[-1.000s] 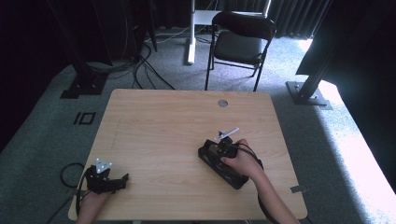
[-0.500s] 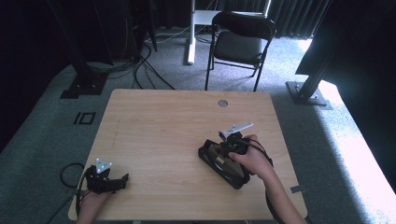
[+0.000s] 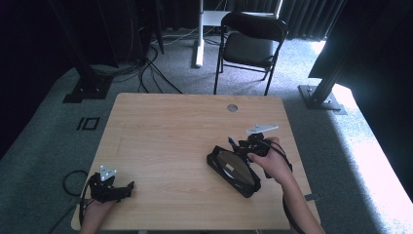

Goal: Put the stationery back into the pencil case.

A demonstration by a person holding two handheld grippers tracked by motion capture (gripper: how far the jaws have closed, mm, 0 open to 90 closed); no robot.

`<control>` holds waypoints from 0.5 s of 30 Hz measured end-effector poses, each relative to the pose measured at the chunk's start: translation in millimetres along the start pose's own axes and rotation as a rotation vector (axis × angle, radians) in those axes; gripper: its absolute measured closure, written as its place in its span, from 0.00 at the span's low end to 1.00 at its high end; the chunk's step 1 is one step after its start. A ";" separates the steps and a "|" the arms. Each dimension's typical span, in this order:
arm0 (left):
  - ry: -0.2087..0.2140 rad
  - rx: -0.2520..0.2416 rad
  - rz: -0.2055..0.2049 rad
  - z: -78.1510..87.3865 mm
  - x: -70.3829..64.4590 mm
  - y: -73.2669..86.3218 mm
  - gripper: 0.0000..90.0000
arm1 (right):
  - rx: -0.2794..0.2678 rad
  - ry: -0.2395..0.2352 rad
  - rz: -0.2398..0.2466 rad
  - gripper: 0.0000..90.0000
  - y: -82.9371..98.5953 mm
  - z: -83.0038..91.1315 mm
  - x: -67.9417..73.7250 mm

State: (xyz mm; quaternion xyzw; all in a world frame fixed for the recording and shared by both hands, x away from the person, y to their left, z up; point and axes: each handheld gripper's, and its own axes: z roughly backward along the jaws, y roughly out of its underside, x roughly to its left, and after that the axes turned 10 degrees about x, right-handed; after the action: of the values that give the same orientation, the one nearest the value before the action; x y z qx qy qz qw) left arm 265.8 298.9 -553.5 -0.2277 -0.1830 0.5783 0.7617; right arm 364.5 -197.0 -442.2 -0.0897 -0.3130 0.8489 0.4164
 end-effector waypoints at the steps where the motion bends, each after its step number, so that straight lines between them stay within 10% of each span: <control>1: 0.000 0.000 0.000 0.0 0.0 0.0 0.01 | -0.002 0.005 -0.002 0.68 0.6 -0.8 -2.1; 15: 0.000 0.000 0.000 0.0 0.0 0.0 0.01 | -0.018 0.028 -0.035 0.68 1.2 -20.1 -29.6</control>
State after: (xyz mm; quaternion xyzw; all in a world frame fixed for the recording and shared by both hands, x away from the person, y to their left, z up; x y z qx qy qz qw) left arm 265.8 298.9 -553.5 -0.2277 -0.1831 0.5783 0.7618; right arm 390.8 -211.0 -462.0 -0.0998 -0.3163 0.8374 0.4346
